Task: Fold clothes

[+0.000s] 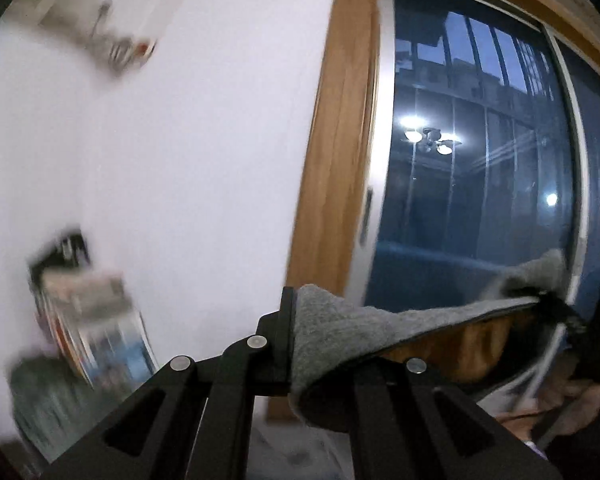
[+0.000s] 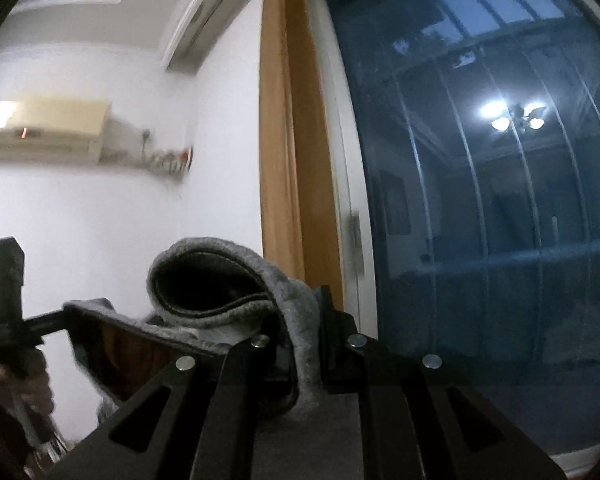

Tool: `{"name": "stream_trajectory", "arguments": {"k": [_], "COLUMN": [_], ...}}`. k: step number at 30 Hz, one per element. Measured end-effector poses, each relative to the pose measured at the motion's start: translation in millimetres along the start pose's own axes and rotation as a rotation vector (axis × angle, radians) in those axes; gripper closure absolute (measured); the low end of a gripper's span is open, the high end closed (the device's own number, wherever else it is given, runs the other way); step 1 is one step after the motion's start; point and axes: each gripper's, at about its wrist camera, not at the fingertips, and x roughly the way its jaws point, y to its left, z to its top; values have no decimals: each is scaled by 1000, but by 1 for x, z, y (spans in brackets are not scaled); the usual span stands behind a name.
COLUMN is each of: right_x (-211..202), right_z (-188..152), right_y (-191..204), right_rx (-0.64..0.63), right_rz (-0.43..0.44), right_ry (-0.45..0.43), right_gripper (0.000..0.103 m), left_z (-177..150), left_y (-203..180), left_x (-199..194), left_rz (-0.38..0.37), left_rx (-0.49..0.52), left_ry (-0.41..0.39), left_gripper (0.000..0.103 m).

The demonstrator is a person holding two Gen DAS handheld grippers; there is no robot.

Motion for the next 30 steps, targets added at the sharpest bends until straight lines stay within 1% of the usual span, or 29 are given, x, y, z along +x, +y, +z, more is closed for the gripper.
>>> {"name": "stream_trajectory", "arguments": {"k": [2,4,6,7,8,9,10,12,13,15,16,18,20,23,25,27,28,29,30], "right_x": [12,27,45,50,52,50,45,25,13,-6,-10,-6,-2,8,14,19,21,24,26], "right_z": [33,68,106,127,148,168,187,209,216,218,215,204,190,154,130,99,83,68,53], "right_y": [-7,-14,-20,-21,-19,-10,5,37,50,66,68,65,61,53,41,35,33,31,30], "right_rx": [84,165,239,256,256,209,135,2,-49,-104,-107,-76,-46,-7,14,25,27,29,31], "right_rz": [-17,-30,-41,-56,-76,-110,-155,-219,-239,-242,-230,-185,-142,-99,-93,-89,-88,-88,-86], "right_ry": [-19,-20,-5,-8,-19,-50,-95,-201,-247,-301,-294,-210,-127,-1,62,115,138,161,184], "right_gripper": [96,96,96,96,96,96,96,96,96,96,96,96,96,96,96,95,95,95,95], "left_z": [40,78,118,141,165,188,195,201,204,210,213,220,188,133,97,47,18,-7,-29], "left_y": [-8,-17,-30,-36,-42,-48,-48,-47,-46,-44,-43,-41,-29,-12,0,8,7,2,-5], "left_x": [29,51,62,57,51,46,37,19,10,-8,-17,-34,-33,-29,-27,-24,-28,-29,-28], "left_rz": [46,102,142,152,161,169,149,99,74,24,-1,-51,-104,-165,-206,-237,-249,-280,-329], "left_rx": [39,87,144,155,162,170,166,153,147,135,129,116,126,136,143,166,216,294,392], "left_ry": [0,-22,-76,-116,-157,-199,-222,-260,-278,-316,-335,-373,-316,-235,-181,-112,-73,-19,54], "left_gripper": [101,101,100,100,100,100,100,101,101,101,101,101,101,101,101,101,100,100,95]}}
